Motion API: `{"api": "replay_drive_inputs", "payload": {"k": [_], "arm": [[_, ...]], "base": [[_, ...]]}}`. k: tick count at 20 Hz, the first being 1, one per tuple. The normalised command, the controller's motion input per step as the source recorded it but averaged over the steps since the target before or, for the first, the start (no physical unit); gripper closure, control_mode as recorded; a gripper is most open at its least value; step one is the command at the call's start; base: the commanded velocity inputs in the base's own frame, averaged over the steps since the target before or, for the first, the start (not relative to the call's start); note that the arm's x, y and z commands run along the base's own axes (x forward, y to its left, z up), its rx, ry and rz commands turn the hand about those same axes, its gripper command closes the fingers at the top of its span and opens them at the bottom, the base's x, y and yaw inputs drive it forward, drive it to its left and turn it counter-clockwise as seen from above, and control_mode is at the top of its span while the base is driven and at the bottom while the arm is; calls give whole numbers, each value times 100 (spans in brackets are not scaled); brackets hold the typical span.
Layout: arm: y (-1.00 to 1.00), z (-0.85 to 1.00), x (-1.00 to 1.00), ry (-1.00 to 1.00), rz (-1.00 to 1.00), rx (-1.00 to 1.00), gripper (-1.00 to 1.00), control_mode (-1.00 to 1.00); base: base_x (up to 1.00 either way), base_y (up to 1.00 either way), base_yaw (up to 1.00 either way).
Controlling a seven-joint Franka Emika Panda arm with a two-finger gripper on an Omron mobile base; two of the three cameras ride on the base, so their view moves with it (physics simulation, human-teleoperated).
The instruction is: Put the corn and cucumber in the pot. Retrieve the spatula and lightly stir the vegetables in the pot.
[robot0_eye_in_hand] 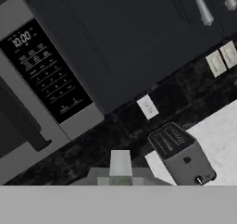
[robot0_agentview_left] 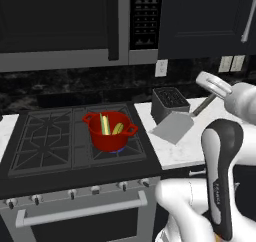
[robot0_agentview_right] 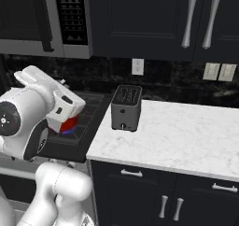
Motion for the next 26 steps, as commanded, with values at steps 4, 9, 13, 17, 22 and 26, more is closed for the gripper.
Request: {"api": "replay_drive_inputs", "payload": {"k": [4,9,13,17,22,26], "arm": [[100,12,7,-38,12,-46,100,-100],[86,-4,24,-35,9,-37,100,-100],[73,-26,47,-13,9,-27,100,-100],[77,-56,49,-1,9,-25,100,-100],[53,-56,58,0,6,-19,100,-100],[38,-37,76,0,3,-11,100,-100]], "base": [[0,0,0],[0,0,0],[0,0,0],[0,0,0],[0,0,0],[0,0,0]]}}
